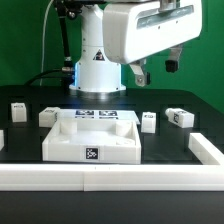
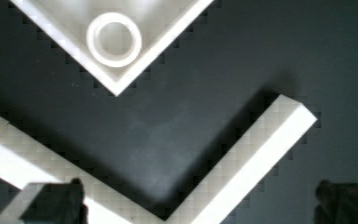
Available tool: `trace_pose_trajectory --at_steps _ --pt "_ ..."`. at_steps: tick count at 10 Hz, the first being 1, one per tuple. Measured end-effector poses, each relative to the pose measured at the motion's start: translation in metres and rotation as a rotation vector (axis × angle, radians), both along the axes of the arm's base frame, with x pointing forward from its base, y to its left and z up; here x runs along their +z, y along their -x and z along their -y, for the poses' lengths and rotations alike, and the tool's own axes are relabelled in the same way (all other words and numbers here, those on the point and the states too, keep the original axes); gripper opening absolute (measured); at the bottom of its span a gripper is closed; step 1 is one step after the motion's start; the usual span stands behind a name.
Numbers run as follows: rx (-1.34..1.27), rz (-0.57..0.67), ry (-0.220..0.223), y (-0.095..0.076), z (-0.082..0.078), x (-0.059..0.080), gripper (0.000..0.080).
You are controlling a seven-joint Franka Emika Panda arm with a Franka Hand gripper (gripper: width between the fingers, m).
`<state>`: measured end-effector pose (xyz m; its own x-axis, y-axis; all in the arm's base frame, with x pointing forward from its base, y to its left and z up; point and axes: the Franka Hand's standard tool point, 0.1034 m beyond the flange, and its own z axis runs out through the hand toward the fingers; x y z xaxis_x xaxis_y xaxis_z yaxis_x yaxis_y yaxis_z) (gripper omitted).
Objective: Assemble one leg
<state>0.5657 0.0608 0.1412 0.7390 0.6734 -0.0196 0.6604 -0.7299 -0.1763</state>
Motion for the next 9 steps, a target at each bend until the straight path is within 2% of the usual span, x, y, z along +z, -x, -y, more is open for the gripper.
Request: trace_pose_trajectory --at_steps 9 --pt "-0.009 -0.003 -0.006 -0.0009 0.0008 -0.0002 0.0649"
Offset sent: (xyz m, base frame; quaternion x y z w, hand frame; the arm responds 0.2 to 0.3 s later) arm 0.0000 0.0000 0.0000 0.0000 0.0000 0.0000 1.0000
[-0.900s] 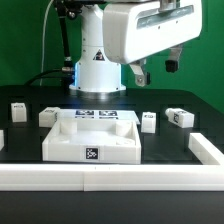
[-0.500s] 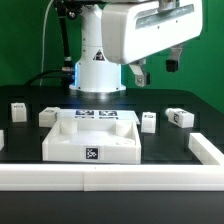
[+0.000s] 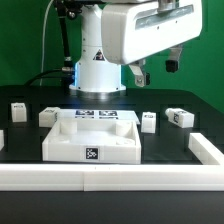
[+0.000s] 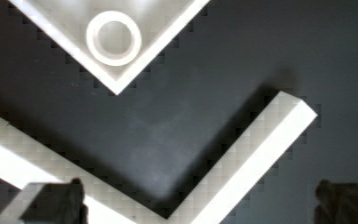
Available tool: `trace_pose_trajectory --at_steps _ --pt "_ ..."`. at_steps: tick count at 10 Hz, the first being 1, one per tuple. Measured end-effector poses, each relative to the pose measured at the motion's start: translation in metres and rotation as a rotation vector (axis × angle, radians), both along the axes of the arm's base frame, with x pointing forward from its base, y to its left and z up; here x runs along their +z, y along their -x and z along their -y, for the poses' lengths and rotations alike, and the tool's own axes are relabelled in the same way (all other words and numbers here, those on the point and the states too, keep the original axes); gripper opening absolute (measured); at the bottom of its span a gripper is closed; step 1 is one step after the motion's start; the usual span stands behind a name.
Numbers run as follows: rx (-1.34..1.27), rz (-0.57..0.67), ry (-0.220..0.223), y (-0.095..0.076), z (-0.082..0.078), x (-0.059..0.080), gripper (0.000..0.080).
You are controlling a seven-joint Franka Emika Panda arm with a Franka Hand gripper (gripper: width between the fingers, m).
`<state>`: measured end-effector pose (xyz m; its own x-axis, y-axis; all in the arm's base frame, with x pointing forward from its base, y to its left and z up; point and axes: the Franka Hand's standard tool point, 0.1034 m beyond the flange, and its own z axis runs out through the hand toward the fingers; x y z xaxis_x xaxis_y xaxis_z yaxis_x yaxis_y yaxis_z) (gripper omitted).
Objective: Assemble one leg
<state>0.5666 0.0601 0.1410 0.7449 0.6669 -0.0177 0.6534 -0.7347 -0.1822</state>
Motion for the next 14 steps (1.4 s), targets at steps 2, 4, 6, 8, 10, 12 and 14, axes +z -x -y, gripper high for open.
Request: trace_pose_trajectory --at_steps 2,4,6,8,10,12,14 --pt "0.0 0.0 0.0 0.0 0.0 0.0 0.0649" --pt "0.083 0.029 -0.007 0.009 0.006 -0.009 0.0649" --pt "0.228 0.102 0.01 0.03 0.017 -0.029 0.0649" --pt "0.389 0.103 0.073 0.041 0.023 -0.041 0.0649" --pt "0.352 0.052 0.062 0.051 0.045 -0.038 0.0649" --pt "0.355 0.058 0.063 0.05 0.042 -0.04 0.0649" --pt "0.427 0.103 0.07 0.05 0.039 -0.044 0.0649"
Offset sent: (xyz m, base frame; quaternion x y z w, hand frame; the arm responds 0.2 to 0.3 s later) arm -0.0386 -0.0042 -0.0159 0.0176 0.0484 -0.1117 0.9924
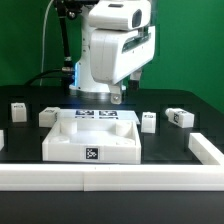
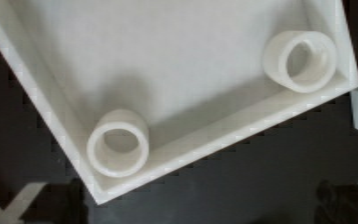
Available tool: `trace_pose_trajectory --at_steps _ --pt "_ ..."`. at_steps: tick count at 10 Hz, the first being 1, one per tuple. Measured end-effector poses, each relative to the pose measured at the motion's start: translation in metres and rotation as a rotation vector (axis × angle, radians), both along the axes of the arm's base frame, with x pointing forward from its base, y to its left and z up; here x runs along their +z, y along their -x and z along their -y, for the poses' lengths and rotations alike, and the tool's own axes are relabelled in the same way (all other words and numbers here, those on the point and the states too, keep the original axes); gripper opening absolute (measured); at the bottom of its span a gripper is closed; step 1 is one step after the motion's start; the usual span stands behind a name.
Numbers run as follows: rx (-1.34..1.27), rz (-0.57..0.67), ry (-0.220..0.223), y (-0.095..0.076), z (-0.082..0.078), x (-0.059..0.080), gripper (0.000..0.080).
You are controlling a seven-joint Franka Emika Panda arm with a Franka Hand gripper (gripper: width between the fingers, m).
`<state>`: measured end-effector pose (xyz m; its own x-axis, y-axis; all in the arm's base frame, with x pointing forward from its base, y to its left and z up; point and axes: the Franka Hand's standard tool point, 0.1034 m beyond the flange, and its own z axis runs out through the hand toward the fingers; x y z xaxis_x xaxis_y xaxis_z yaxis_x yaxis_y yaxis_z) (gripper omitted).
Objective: Assemble one leg
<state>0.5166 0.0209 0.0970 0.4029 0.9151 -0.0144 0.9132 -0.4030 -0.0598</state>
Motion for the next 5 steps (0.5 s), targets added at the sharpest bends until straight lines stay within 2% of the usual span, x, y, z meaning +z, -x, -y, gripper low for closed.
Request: trace_pose_trajectory --at_steps 3,5 --pt "0.255 0.086 0.022 0.029 -0.003 -0.02 0.0649" --pt "0.277 0.076 0.035 0.033 0.002 -0.023 0.0649"
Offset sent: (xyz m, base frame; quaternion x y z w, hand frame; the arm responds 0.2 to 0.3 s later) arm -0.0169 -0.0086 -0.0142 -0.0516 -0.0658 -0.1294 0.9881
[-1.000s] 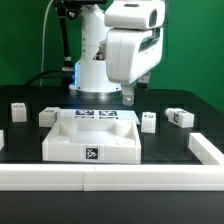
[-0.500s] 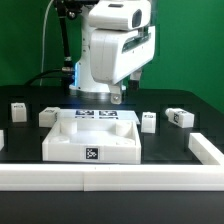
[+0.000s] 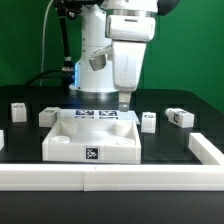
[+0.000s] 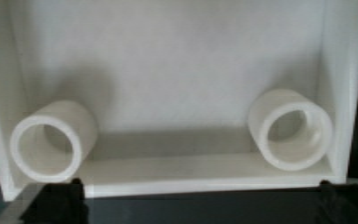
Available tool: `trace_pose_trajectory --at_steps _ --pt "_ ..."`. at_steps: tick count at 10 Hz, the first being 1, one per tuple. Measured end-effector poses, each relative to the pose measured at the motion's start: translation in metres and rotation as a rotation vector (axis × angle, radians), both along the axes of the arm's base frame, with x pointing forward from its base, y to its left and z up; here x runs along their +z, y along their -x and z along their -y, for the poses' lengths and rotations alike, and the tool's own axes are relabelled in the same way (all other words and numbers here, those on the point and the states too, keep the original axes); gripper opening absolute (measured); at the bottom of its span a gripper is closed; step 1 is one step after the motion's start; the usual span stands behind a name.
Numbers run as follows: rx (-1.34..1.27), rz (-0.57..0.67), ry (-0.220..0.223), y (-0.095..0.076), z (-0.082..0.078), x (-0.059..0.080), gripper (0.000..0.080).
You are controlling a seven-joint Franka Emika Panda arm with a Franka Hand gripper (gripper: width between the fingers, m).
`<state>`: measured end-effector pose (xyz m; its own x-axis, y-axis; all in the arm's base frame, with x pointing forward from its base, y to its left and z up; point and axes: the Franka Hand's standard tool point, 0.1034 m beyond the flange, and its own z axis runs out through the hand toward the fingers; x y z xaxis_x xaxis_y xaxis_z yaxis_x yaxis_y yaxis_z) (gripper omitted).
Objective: Assemble one leg
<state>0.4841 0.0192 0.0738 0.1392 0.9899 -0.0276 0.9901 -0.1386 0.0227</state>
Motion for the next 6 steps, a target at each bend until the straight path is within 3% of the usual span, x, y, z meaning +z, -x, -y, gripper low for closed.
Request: trace_pose_trajectory --at_steps 5,6 --pt "0.013 0.005 -0.001 0.001 0.001 -0.001 0.0649" --pt "0.049 0.013 -0.009 0.014 0.007 -0.01 0.0649"
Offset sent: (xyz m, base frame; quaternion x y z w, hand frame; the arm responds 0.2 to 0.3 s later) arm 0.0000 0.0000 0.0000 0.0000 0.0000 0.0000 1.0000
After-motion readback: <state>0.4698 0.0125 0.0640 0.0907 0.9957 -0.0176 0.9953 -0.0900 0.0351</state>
